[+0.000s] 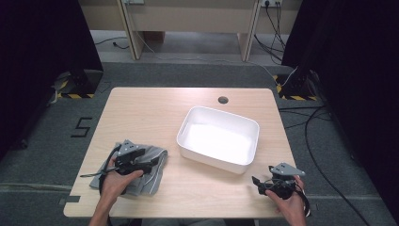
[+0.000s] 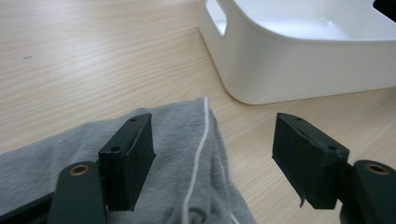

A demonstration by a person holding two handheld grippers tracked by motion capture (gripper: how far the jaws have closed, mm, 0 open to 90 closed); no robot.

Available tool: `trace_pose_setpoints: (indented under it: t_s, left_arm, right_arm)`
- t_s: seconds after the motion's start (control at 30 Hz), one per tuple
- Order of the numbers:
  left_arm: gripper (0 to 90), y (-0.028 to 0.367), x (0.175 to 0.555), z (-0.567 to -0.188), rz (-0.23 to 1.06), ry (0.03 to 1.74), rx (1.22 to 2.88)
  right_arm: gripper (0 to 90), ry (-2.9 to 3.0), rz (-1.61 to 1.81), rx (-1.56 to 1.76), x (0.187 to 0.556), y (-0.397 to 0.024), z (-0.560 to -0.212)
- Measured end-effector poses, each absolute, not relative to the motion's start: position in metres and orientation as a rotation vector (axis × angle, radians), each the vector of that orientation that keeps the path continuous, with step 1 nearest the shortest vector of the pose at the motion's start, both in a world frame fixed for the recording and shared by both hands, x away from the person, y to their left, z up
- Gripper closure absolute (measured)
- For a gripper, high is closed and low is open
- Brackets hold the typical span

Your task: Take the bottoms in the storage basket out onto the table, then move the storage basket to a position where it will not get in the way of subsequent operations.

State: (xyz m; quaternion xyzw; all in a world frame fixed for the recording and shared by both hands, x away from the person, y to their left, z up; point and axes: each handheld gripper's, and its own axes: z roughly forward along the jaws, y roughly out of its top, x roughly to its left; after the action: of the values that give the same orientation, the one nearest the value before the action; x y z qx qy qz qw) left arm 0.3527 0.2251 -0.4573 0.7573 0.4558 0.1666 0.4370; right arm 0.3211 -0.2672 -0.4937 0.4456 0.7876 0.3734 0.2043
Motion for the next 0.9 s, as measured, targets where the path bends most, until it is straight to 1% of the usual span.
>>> trace_pose_setpoints:
  t_s: [0.23, 0.5, 0.9]
  left_arm:
    - [27.2, 0.207, 0.355, -0.459, 0.411, 1.099, 1.912]
    - [27.3, 0.188, 0.360, -0.460, 0.399, 1.060, 1.945]
    - [27.4, 0.166, 0.372, -0.467, 0.372, 1.015, 1.974]
  right_arm:
    - [18.5, 2.226, 1.071, 1.175, 0.314, -0.255, -0.485]
    - [19.1, 2.260, 1.093, 1.133, 0.312, -0.244, -0.485]
    - [20.5, 2.274, 1.125, 1.112, 0.319, -0.229, -0.486]
